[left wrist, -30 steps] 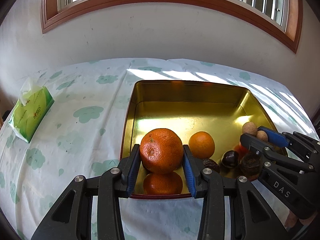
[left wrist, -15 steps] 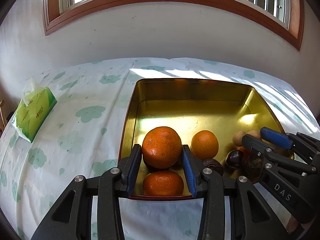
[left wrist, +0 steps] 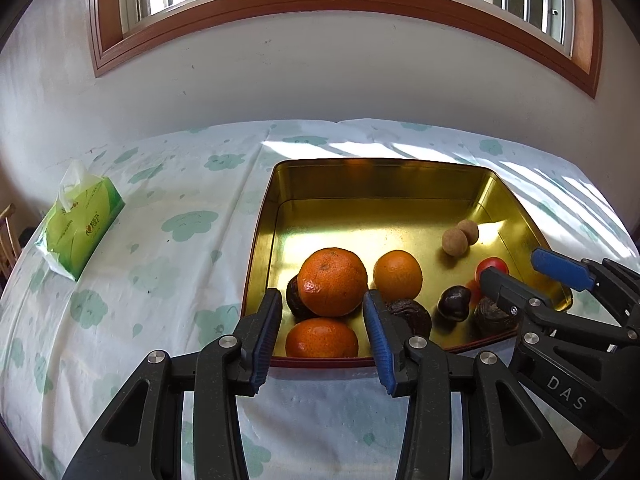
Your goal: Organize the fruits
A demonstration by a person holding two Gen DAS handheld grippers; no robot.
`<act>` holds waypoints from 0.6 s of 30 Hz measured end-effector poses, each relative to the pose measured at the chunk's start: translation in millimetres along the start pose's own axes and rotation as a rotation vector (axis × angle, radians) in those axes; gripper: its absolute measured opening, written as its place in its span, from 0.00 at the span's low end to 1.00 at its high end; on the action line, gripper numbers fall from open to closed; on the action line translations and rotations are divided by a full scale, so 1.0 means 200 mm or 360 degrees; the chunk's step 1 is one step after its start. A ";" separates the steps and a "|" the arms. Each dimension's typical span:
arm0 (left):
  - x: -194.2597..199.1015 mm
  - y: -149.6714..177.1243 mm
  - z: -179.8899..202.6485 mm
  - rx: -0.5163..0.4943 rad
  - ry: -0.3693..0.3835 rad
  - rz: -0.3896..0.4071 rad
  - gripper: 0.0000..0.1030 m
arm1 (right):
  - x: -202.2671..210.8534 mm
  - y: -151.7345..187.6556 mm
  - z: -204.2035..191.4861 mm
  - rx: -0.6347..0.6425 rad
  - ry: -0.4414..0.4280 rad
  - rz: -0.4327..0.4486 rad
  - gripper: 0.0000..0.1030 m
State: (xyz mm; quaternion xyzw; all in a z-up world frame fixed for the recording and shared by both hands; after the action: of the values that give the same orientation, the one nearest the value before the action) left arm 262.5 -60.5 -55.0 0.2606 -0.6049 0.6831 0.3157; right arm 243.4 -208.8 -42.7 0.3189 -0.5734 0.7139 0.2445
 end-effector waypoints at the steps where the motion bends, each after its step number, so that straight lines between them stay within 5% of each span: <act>1: 0.02 0.01 -0.01 0.0013 0.0003 -0.0002 0.43 | 0.02 0.01 0.00 -0.0002 0.0005 0.0003 0.53; 18: 0.38 0.28 -0.10 0.0061 -0.0109 0.0058 0.43 | 0.40 0.27 -0.10 -0.0056 0.0090 0.0071 0.56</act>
State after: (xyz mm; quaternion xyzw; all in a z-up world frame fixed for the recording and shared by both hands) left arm 171.0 -34.9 -39.0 0.2786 -0.6068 0.6908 0.2774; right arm 148.1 -203.2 -22.0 0.2815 -0.5858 0.7176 0.2502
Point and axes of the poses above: each gripper's, at about its wrist camera, not at the fingertips, and x roughly against the way its jaws point, z to its right, y to its underside, the point moved 8 cm from there along -x, roughly the way its jaws point, and after that the axes turned 11 degrees about x, right-handed, at the moved point
